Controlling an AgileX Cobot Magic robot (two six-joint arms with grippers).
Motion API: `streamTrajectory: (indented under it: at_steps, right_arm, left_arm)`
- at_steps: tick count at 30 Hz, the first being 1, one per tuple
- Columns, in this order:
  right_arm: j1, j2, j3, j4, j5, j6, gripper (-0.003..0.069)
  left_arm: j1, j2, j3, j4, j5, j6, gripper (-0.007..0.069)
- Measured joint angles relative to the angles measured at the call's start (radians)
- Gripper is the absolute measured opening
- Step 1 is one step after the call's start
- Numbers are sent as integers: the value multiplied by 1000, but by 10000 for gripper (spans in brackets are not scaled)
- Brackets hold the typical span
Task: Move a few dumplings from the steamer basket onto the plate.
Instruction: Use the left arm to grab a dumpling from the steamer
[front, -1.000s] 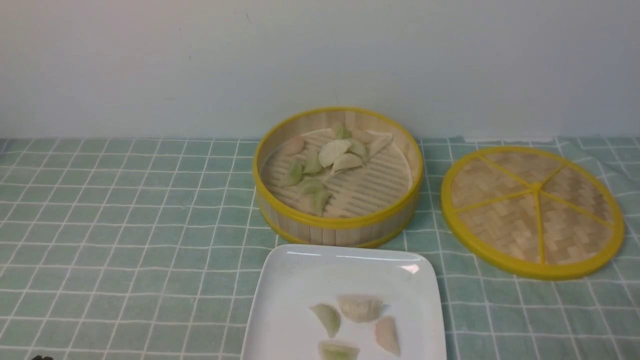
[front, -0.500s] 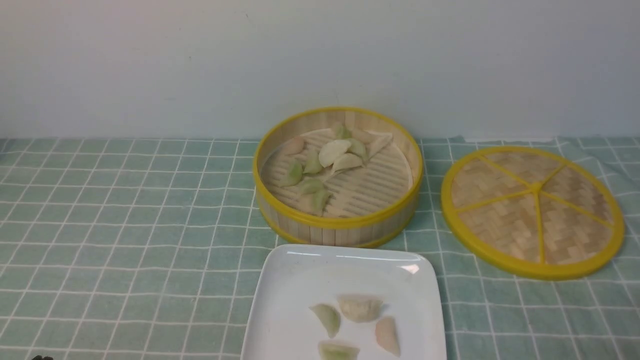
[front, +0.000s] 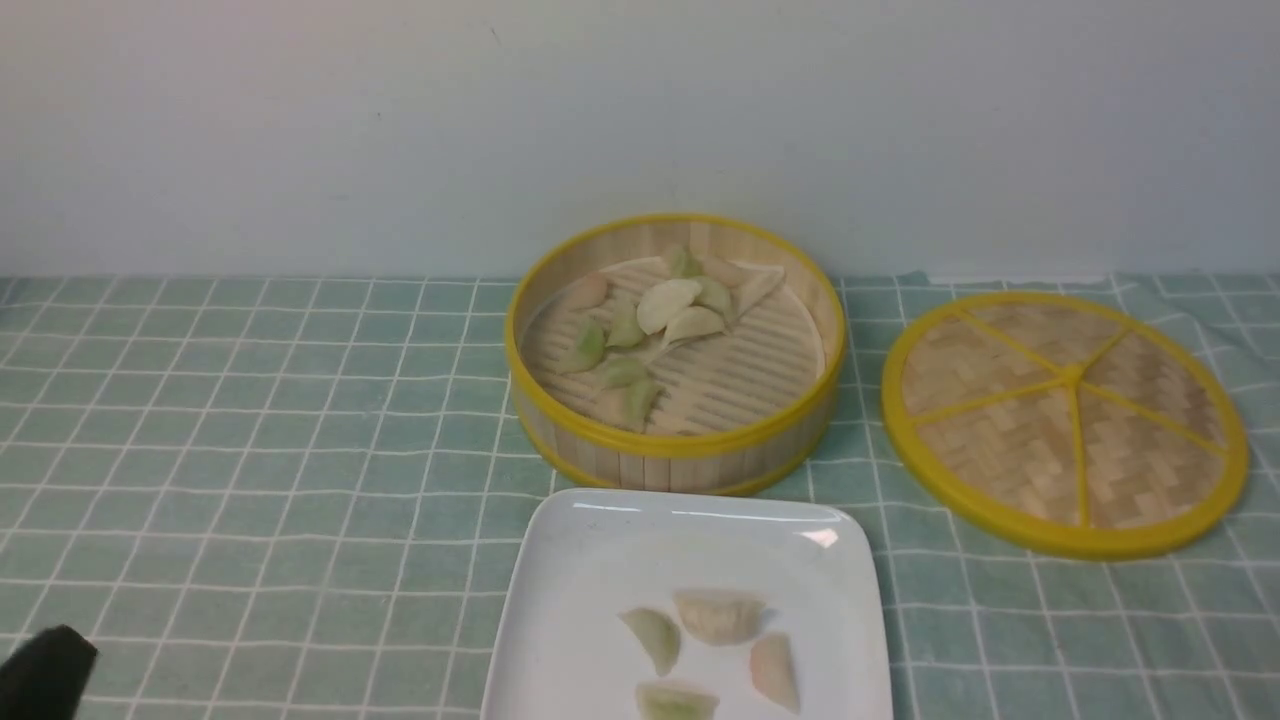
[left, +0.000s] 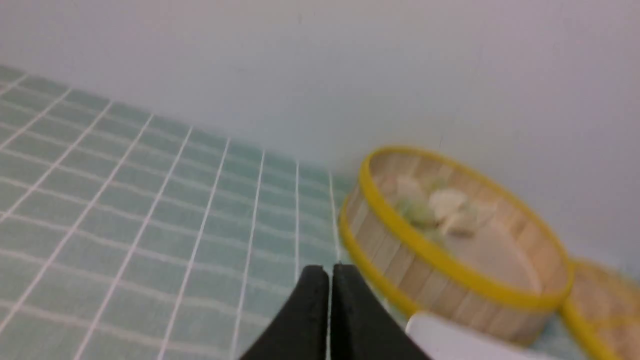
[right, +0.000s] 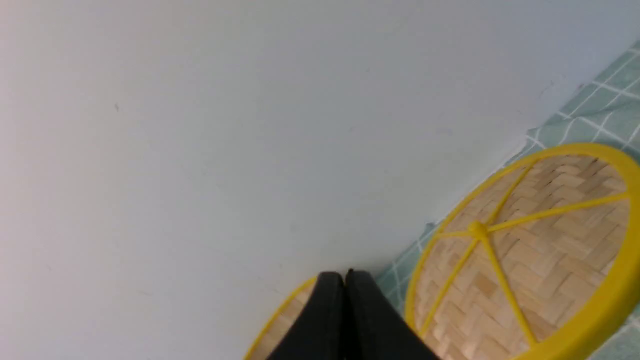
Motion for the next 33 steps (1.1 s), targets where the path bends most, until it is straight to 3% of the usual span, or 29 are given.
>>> streamTrajectory:
  at_steps: [5,8,14,15,16,20,22,25,29,33]
  right_arm:
    - [0,0,0,39,-30,14,-15]
    - [6,0,-39,22,10,-7,-15]
    - [59,116,-424,-146,340,-257,-15]
    - [61,196,-533,-173,455,-302,-15]
    - [61,209,-547,-181,472,-316,-15]
    - [61,487,-823,-255,825,-426,-15]
    - [61,615,-924,-276,962,-490,-15]
    - [61,748,-1019,-271,1032,-558,-15]
    - [61,838,-1071,-240,1046,-603,-15]
    - [61,909,-1080,-195,1049,-635,-15]
  left_arm:
    - [0,0,-24,-107,-317,0,-6]
    - [0,7,-129,-81,-280,1,-6]
    - [0,327,-557,85,234,13,-6]
    - [0,457,-644,104,368,21,-6]
    - [0,457,-657,106,390,23,-6]
    - [0,860,-917,129,746,107,-6]
    - [0,1054,-1036,135,839,180,-6]
    - [0,1278,-1185,132,906,248,-6]
    - [-21,1450,-1307,140,933,272,-6]
    - [-111,1602,-1430,183,930,291,-6]
